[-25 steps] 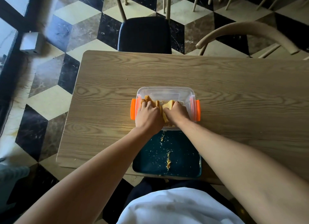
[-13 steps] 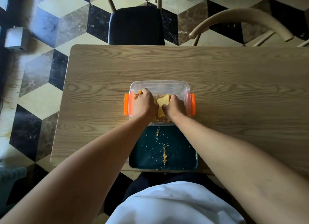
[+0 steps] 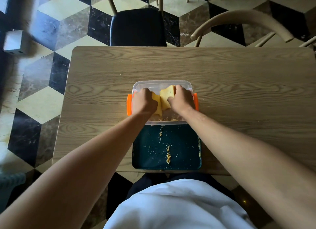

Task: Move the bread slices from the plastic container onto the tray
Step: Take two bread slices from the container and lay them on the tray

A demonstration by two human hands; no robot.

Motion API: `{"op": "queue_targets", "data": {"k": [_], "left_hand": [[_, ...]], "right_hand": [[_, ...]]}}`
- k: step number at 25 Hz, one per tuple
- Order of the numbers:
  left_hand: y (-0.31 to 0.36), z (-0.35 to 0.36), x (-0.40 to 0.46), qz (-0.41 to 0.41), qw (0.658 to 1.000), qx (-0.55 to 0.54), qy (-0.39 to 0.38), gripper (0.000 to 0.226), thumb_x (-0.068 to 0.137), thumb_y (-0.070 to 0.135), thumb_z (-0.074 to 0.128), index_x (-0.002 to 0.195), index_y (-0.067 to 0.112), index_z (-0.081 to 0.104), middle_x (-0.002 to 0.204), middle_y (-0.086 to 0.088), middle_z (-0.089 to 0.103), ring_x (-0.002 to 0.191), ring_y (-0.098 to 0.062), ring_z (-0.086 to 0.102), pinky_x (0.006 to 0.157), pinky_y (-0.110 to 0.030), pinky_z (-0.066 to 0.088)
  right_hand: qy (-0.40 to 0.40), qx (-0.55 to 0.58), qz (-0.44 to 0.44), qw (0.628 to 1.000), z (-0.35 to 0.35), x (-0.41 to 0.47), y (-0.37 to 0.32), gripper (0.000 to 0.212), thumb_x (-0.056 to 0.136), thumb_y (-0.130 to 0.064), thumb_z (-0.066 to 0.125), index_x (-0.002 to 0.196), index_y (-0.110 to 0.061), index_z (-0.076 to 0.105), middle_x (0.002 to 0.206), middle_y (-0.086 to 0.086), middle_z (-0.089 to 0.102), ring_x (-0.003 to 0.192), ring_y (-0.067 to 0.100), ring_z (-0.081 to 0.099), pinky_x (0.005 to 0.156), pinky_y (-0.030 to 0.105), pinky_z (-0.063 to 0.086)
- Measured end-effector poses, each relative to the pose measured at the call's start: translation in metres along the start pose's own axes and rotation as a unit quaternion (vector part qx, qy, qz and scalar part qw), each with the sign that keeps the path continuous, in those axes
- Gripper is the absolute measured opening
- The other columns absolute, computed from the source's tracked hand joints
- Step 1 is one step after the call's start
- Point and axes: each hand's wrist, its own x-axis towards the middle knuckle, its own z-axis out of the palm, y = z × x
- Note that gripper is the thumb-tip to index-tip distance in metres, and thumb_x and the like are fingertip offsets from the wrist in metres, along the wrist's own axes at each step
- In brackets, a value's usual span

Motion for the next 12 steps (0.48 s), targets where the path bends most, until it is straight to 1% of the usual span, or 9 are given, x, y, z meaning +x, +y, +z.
{"op": "queue_targets", "data": {"k": [2,4,5,6,7,9,10,12], "left_hand": [[-0.003,-0.017,-0.005,-0.016,0.997,-0.064,0.025,0.017,0.069,0.006,0.066,0.086,0.008,0.067,0.082,-0.008,0.068,0.07,-0.027,0.061,0.056,-0.031,0.052],[-0.01,-0.034,-0.019,-0.018,0.987,-0.158,0.03,0.019,0.068,0.006,0.069,0.084,0.016,0.07,0.08,-0.006,0.072,0.066,-0.025,0.068,0.057,-0.032,0.058],[-0.015,-0.042,-0.028,-0.01,0.98,-0.199,0.027,0.019,0.068,0.005,0.07,0.081,0.019,0.069,0.078,-0.005,0.072,0.066,-0.024,0.069,0.057,-0.036,0.061],[-0.021,-0.048,-0.038,0.001,0.972,-0.235,0.02,0.021,0.068,0.004,0.071,0.078,0.022,0.068,0.078,-0.005,0.072,0.067,-0.024,0.069,0.06,-0.042,0.062],[-0.028,-0.052,-0.049,0.006,0.961,-0.275,0.008,0.023,0.069,0.002,0.072,0.077,0.023,0.067,0.079,-0.006,0.071,0.069,-0.024,0.067,0.064,-0.048,0.061],[-0.046,-0.058,-0.07,-0.006,0.933,-0.359,-0.021,0.025,0.073,-0.002,0.074,0.08,0.022,0.07,0.085,-0.012,0.072,0.075,-0.027,0.067,0.067,-0.057,0.06],[-0.057,-0.058,-0.081,-0.02,0.918,-0.395,-0.038,0.023,0.074,-0.002,0.075,0.084,0.019,0.072,0.088,-0.014,0.072,0.079,-0.028,0.069,0.07,-0.058,0.061],[-0.08,-0.055,-0.1,-0.043,0.891,-0.444,-0.079,0.021,0.076,0.001,0.077,0.094,0.012,0.074,0.092,-0.013,0.075,0.087,-0.029,0.072,0.074,-0.053,0.061]], "right_hand": [[0.032,0.031,-0.021,0.999,-0.016,-0.006,0.0,0.034,0.081,-0.023,0.066,0.113,-0.012,0.062,0.107,0.011,0.071,0.098,0.032,0.064,0.073,0.03,0.044],[0.045,0.085,-0.023,0.995,-0.034,-0.019,0.008,0.029,0.078,-0.023,0.067,0.105,-0.013,0.065,0.097,0.007,0.071,0.091,0.03,0.065,0.065,0.029,0.043],[0.046,0.11,-0.02,0.993,-0.042,-0.028,0.014,0.025,0.077,-0.024,0.068,0.1,-0.014,0.066,0.09,0.003,0.07,0.086,0.028,0.065,0.06,0.031,0.043],[0.043,0.133,-0.015,0.99,-0.049,-0.039,0.022,0.023,0.076,-0.026,0.068,0.096,-0.014,0.066,0.087,0.001,0.071,0.084,0.027,0.066,0.059,0.033,0.047],[0.037,0.162,-0.007,0.986,-0.055,-0.051,0.03,0.023,0.076,-0.028,0.069,0.095,-0.014,0.067,0.088,0.001,0.072,0.084,0.026,0.068,0.064,0.036,0.053],[0.031,0.236,0.013,0.971,-0.062,-0.074,0.048,0.02,0.077,-0.027,0.071,0.095,-0.018,0.069,0.093,0.002,0.075,0.088,0.024,0.071,0.074,0.041,0.058],[0.027,0.273,0.023,0.961,-0.063,-0.087,0.058,0.017,0.077,-0.025,0.072,0.094,-0.021,0.07,0.094,0.0,0.076,0.09,0.022,0.072,0.076,0.04,0.059],[0.011,0.321,0.04,0.946,-0.061,-0.113,0.079,0.017,0.078,-0.025,0.072,0.095,-0.025,0.071,0.096,-0.002,0.077,0.091,0.017,0.073,0.075,0.035,0.06]]}}
